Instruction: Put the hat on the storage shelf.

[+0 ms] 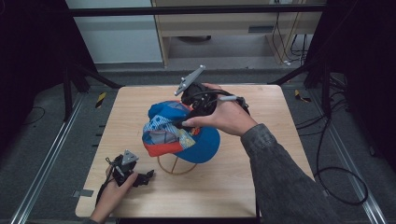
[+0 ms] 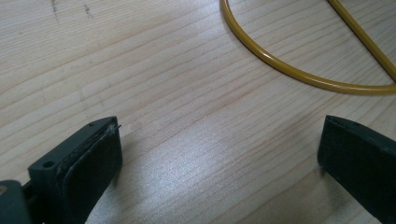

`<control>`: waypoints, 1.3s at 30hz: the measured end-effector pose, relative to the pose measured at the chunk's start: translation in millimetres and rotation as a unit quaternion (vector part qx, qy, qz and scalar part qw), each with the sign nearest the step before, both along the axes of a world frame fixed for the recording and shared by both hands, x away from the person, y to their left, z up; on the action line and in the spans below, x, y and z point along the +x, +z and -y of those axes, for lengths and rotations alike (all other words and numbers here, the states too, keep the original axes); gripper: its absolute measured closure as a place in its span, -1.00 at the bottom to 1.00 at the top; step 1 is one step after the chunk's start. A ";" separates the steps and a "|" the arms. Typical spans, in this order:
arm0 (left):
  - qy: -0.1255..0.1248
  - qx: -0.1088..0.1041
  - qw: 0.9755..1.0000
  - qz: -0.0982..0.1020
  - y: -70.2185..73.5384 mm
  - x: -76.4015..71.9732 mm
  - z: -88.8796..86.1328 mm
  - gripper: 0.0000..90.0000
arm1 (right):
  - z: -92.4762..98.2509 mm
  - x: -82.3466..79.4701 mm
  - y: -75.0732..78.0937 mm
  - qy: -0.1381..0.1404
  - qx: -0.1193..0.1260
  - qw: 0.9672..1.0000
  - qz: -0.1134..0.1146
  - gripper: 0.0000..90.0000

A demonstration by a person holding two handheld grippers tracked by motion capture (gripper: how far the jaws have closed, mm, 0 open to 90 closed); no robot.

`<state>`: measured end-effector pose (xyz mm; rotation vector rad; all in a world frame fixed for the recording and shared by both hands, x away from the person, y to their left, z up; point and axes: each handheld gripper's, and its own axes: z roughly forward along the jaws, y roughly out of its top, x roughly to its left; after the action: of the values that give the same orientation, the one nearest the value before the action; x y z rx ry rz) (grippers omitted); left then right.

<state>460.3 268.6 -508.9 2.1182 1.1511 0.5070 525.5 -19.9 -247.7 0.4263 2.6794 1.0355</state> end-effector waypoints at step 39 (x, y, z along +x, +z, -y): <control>0.001 -0.003 1.000 0.001 -0.4 -0.4 0.5 -1.00 | 66.5 -14.6 -10.1 -0.047 0.043 0.998 0.021 -0.86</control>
<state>459.9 268.1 -509.3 2.1108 1.1524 0.5055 510.9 -86.4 -257.8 0.5360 2.5578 1.1227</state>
